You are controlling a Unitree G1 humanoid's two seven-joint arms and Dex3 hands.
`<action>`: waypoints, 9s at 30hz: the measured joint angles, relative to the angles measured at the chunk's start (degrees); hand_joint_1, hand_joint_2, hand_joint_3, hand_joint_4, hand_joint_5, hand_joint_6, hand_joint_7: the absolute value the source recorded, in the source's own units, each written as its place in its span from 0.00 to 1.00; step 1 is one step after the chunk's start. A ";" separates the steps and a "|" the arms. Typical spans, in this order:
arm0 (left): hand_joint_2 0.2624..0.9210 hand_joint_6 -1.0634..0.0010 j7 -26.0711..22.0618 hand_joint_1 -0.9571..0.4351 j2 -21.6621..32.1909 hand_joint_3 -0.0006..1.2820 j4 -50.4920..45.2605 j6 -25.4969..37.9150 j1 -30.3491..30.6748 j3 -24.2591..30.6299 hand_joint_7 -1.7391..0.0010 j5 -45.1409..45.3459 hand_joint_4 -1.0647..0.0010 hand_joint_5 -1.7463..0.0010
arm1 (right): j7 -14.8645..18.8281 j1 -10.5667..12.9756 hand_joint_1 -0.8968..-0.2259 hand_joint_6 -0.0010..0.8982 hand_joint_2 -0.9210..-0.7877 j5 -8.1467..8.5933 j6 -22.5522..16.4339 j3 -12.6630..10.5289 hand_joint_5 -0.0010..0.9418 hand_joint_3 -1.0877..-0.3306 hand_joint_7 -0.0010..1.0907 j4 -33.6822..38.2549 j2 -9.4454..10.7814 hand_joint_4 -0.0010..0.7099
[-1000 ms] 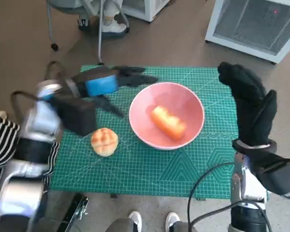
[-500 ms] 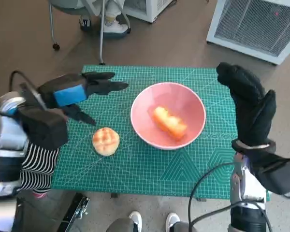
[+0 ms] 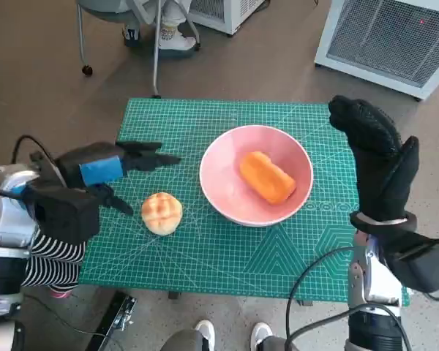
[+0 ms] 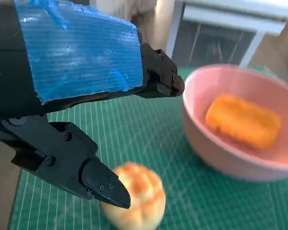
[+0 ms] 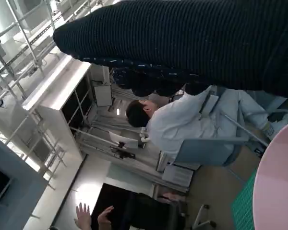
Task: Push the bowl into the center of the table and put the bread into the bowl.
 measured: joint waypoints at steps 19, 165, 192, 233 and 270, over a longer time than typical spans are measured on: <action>0.74 0.69 2.40 0.60 -6.02 0.01 15.02 -2.57 -1.82 -5.48 1.00 4.16 0.84 1.00 | 0.47 -0.02 0.30 0.15 0.00 0.03 -0.35 0.00 0.00 0.53 0.35 0.16 -0.08 0.27; 1.00 0.96 8.86 0.16 -42.82 0.37 6.85 -1.88 -9.43 13.19 0.90 -32.57 0.98 0.99 | -0.26 -7.52 0.24 0.13 0.00 0.05 4.81 -0.83 0.00 0.53 0.35 -2.64 -1.55 0.28; 1.00 1.00 8.75 0.17 -42.83 0.38 5.67 -1.59 -8.02 13.51 0.82 -32.34 0.98 0.99 | -0.57 -9.94 0.30 0.14 0.00 -0.16 6.94 -0.76 0.00 0.54 0.34 -2.32 -1.44 0.27; 1.00 1.00 12.87 0.16 -43.56 0.32 6.68 -5.76 -6.42 16.03 0.80 -32.54 0.94 0.98 | -0.64 -10.21 0.29 0.14 0.00 0.04 7.74 -0.29 0.00 0.54 0.33 -0.12 -1.25 0.28; 1.00 1.00 10.40 0.19 -43.46 0.28 6.62 -4.55 -5.63 16.32 0.81 -34.33 0.93 0.99 | -0.63 -10.06 0.29 0.15 0.00 0.23 8.32 0.27 0.00 0.54 0.32 -0.39 -0.95 0.27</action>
